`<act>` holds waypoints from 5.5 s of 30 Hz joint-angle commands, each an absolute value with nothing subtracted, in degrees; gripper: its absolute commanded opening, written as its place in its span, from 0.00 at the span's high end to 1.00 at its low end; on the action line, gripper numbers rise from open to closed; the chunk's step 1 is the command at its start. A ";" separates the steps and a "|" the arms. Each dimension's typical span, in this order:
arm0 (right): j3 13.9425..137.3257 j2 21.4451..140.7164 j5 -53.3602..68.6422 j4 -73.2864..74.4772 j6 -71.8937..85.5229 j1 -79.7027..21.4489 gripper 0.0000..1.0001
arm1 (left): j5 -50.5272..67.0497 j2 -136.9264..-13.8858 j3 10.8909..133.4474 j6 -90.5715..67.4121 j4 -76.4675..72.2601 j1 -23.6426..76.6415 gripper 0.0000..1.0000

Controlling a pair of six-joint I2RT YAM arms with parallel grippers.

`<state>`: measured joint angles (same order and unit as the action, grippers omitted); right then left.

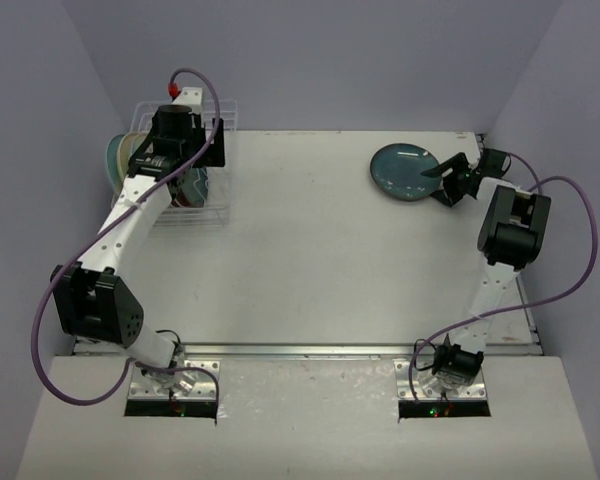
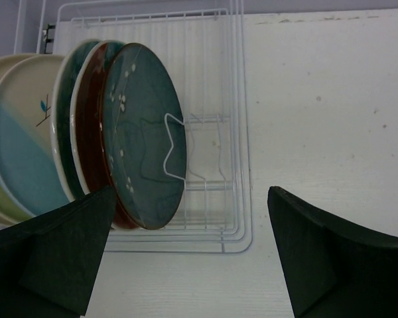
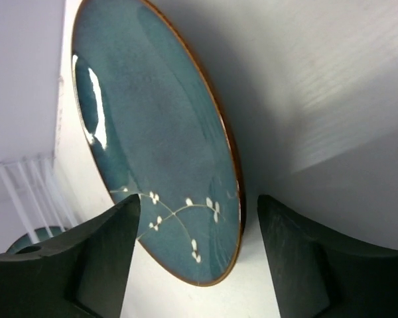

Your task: Unload the plates from the dish rack

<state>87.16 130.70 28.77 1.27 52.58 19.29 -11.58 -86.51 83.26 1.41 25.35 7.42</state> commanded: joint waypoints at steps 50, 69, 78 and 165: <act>64.59 81.96 18.48 9.84 17.62 3.15 0.15 | -31.74 -105.41 110.66 12.76 28.25 3.36 1.00; 70.62 82.40 37.08 10.68 21.47 -5.50 0.16 | 26.30 -84.86 104.58 7.08 30.63 5.52 1.00; 73.18 84.12 42.04 10.97 23.01 -13.91 0.15 | 50.51 -84.70 95.57 2.29 30.47 9.94 1.00; 111.49 132.58 -3.43 31.93 26.79 7.26 0.19 | 14.42 -83.67 89.12 3.23 31.53 9.93 0.00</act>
<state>107.98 132.52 -0.02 33.56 29.39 8.63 16.81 -85.86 88.75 2.07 32.64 10.31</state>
